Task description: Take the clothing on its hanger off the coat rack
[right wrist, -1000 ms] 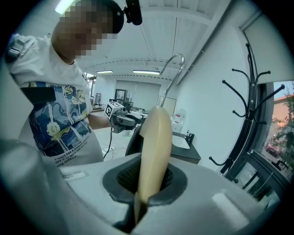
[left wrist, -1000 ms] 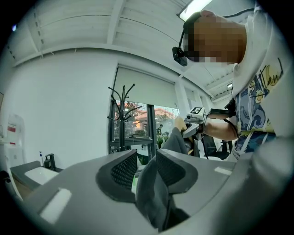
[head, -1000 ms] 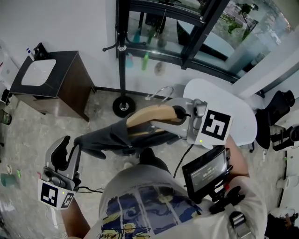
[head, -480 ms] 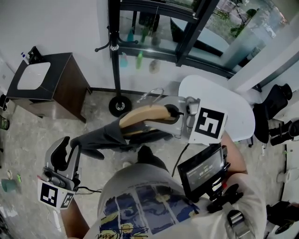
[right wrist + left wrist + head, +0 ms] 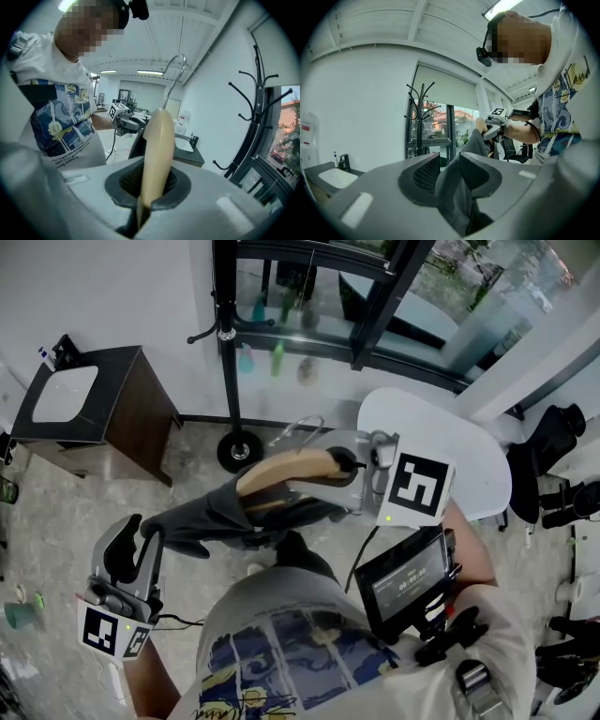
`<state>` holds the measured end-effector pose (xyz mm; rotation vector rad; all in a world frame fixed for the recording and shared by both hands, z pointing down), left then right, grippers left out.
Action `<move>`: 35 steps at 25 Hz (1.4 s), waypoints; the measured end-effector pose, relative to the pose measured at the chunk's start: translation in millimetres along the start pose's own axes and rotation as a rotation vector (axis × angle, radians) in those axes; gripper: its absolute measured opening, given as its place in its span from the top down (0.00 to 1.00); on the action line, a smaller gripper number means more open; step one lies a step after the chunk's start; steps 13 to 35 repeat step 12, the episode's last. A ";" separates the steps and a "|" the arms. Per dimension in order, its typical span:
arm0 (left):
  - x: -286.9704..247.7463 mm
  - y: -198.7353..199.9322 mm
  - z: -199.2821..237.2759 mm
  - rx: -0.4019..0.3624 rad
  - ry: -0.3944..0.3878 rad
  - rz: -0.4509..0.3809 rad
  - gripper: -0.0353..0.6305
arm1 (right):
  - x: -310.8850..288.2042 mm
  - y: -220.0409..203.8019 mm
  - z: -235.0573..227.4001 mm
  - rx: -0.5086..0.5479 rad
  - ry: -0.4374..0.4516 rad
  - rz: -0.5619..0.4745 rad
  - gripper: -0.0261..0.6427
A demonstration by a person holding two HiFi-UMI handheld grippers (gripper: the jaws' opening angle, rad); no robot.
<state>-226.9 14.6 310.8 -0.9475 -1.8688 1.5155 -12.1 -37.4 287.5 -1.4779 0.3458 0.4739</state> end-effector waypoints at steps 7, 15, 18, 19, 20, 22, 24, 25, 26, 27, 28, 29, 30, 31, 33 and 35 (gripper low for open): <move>1.3 -4.3 4.0 0.000 0.008 -0.001 0.74 | -4.9 1.4 -2.2 0.006 0.007 -0.006 0.96; 3.8 -6.1 2.4 0.000 0.012 -0.004 0.74 | -6.2 0.5 0.1 0.012 0.008 -0.003 0.96; 3.8 -6.1 2.4 0.000 0.012 -0.004 0.74 | -6.2 0.5 0.1 0.012 0.008 -0.003 0.96; 3.8 -6.1 2.4 0.000 0.012 -0.004 0.74 | -6.2 0.5 0.1 0.012 0.008 -0.003 0.96; 3.8 -6.1 2.4 0.000 0.012 -0.004 0.74 | -6.2 0.5 0.1 0.012 0.008 -0.003 0.96; 3.8 -6.1 2.4 0.000 0.012 -0.004 0.74 | -6.2 0.5 0.1 0.012 0.008 -0.003 0.96; 3.8 -6.1 2.4 0.000 0.012 -0.004 0.74 | -6.2 0.5 0.1 0.012 0.008 -0.003 0.96; 3.8 -6.1 2.4 0.000 0.012 -0.004 0.74 | -6.2 0.5 0.1 0.012 0.008 -0.003 0.96; 3.8 -6.1 2.4 0.000 0.012 -0.004 0.74 | -6.2 0.5 0.1 0.012 0.008 -0.003 0.96; 3.8 -6.1 2.4 0.000 0.012 -0.004 0.74 | -6.2 0.5 0.1 0.012 0.008 -0.003 0.96; 3.8 -6.1 2.4 0.000 0.012 -0.004 0.74 | -6.2 0.5 0.1 0.012 0.008 -0.003 0.96; 3.8 -6.1 2.4 0.000 0.012 -0.004 0.74 | -6.2 0.5 0.1 0.012 0.008 -0.003 0.96; 3.8 -6.1 2.4 0.000 0.012 -0.004 0.74 | -6.2 0.5 0.1 0.012 0.008 -0.003 0.96; 3.8 -6.1 2.4 0.000 0.012 -0.004 0.74 | -6.2 0.5 0.1 0.012 0.008 -0.003 0.96; 3.8 -6.1 2.4 0.000 0.012 -0.004 0.74 | -6.2 0.5 0.1 0.012 0.008 -0.003 0.96; 3.8 -6.1 2.4 0.000 0.012 -0.004 0.74 | -6.2 0.5 0.1 0.012 0.008 -0.003 0.96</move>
Point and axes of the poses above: the fingertips, and each gripper's own axes: x backward along the fingers, z to its left, y out of its top, the point moved 3 cm from there along x, backward along the fingers, and after that the axes turned 11 degrees about -x, right-handed, at the moved point
